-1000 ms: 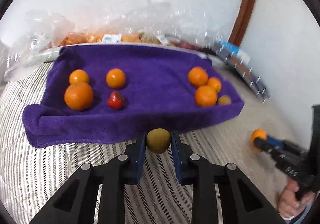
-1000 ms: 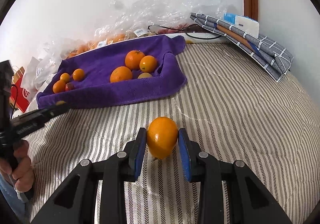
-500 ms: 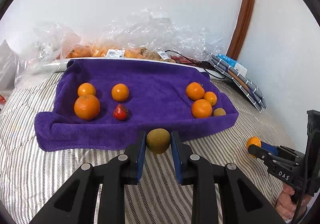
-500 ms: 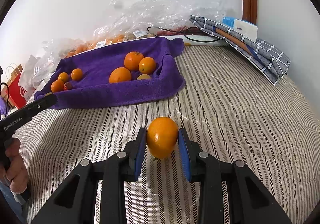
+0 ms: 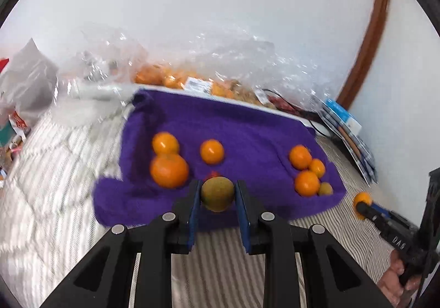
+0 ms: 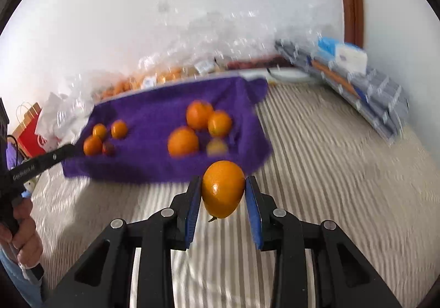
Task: Organize fruits
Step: 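Lower both held fruits onto the purple towel and open both grippers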
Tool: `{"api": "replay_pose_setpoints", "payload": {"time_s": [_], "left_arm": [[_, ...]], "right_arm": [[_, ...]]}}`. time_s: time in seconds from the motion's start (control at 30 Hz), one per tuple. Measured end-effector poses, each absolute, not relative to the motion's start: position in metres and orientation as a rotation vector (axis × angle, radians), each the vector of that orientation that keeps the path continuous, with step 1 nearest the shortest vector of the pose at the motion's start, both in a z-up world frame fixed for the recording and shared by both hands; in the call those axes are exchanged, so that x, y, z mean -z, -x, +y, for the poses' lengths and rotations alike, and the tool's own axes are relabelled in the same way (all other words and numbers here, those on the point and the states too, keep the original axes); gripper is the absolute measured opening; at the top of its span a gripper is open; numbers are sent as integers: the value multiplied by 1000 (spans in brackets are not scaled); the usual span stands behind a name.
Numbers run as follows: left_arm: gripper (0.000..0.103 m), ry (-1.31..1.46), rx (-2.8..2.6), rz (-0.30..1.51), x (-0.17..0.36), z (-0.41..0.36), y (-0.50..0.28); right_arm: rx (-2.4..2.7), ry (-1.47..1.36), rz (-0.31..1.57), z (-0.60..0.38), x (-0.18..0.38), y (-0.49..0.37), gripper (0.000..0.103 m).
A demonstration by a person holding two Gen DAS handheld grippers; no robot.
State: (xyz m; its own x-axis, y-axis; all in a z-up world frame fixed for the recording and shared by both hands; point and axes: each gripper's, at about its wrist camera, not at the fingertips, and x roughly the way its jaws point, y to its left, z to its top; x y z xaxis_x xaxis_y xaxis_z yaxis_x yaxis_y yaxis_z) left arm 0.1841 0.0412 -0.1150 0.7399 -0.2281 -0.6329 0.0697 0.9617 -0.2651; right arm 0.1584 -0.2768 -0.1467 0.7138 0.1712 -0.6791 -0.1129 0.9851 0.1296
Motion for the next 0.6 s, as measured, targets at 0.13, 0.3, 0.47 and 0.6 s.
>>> {"api": "replay_pose_setpoints", "payload": {"time_s": [0.13, 0.3, 0.47, 0.6], "left_arm": [[24, 243, 134, 734, 120, 48, -210], [24, 257, 116, 755, 138, 49, -223], [24, 229, 108, 754, 141, 45, -225], [24, 231, 114, 755, 142, 42, -224]], "right_arm": [[-176, -46, 731, -260, 138, -191, 32], [-154, -42, 774, -253, 156, -229, 32], [-164, -56, 793, -255, 166, -232, 33], [-171, -68, 812, -256, 170, -235, 33]]}}
